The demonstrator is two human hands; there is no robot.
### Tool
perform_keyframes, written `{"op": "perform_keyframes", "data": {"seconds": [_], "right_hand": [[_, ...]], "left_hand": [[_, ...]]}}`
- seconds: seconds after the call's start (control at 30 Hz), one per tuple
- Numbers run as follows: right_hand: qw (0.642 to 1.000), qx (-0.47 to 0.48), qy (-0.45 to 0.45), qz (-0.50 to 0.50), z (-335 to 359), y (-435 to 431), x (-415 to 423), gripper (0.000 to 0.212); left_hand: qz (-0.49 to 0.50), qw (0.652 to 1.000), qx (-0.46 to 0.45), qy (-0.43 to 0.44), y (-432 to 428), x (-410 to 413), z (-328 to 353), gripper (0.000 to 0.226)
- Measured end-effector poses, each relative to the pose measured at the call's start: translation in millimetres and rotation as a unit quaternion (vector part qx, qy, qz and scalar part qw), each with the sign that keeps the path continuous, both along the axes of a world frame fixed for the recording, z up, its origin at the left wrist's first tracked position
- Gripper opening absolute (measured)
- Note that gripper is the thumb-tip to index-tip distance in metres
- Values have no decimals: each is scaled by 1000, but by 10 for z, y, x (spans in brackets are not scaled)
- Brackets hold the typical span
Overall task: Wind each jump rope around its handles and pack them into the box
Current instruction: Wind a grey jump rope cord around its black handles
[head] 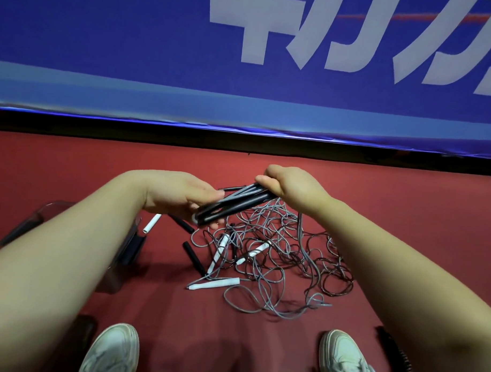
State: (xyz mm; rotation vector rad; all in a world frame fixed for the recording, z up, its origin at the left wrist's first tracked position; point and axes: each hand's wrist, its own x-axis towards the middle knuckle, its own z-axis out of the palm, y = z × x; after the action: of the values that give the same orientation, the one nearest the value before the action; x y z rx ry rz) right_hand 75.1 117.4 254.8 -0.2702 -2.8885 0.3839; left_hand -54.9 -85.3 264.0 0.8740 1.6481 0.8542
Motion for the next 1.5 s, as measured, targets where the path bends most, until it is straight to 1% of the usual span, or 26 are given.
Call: {"op": "perform_keyframes", "data": {"seconds": [0.03, 0.07, 0.17, 0.27, 0.4, 0.5, 0.57, 0.63, 0.7, 0.73, 0.8, 0.87, 0.93, 1.0, 1.07, 1.13, 1.23, 1.33, 1.4, 1.5], "right_hand": [[1000, 9, -7, 17, 10, -27, 8, 43], [999, 14, -12, 34, 23, -58, 15, 42], [996, 34, -24, 76, 76, -169, 27, 39], [992, 70, -16, 108, 112, -226, 31, 40], [990, 79, 12, 113, 115, -198, 72, 41], [990, 79, 51, 105, 113, -157, 80, 46], [986, 93, 89, 106, 90, -136, 83, 61], [982, 101, 117, 113, 65, -139, 90, 68], [980, 92, 136, 113, 63, -152, 98, 64], [981, 78, 141, 104, 68, -154, 96, 62], [986, 36, 144, 80, 104, -140, 81, 55], [987, 6, 144, 63, 130, -104, 60, 44], [991, 25, 120, 50, 169, -68, 44, 44], [993, 69, 86, 53, 215, -47, 49, 44], [990, 85, 82, 82, 254, -49, 58, 38], [985, 91, 96, 110, 286, -67, 57, 33], [973, 128, 128, 145, 299, -55, 48, 44], [969, 141, 158, 129, 313, -43, 50, 49], [967, 149, 173, 110, 311, -71, 39, 49], [976, 125, 153, 88, 363, -107, 37, 44]], "left_hand": [[-2, 1000, -10, -17, 9, 17, -8, 55], [-1, 999, -13, -40, 27, 41, -19, 52], [-25, 994, -5, -105, 91, 99, -81, 33], [-65, 987, -6, -148, 155, 170, -147, 22], [-43, 981, 7, -187, 222, 291, -171, 29], [-2, 983, 18, -182, 269, 367, -166, 33], [13, 983, 23, -181, 287, 404, -153, 33], [8, 983, 26, -183, 283, 432, -142, 34], [5, 982, 38, -183, 277, 455, -136, 31], [13, 983, 50, -178, 285, 464, -131, 25], [53, 981, 74, -169, 327, 457, -127, 12], [86, 982, 81, -145, 377, 431, -126, 11], [107, 988, 75, -87, 402, 375, -159, 12], [136, 987, 71, -37, 401, 313, -214, 12], [156, 985, 71, -29, 386, 273, -254, 12], [162, 983, 68, -57, 373, 269, -269, 13], [184, 971, 88, -122, 362, 259, -234, 13], [199, 960, 115, -159, 339, 247, -160, 14], [190, 956, 127, -183, 320, 258, -117, 15], [182, 947, 136, -227, 306, 268, -90, 16]]}}
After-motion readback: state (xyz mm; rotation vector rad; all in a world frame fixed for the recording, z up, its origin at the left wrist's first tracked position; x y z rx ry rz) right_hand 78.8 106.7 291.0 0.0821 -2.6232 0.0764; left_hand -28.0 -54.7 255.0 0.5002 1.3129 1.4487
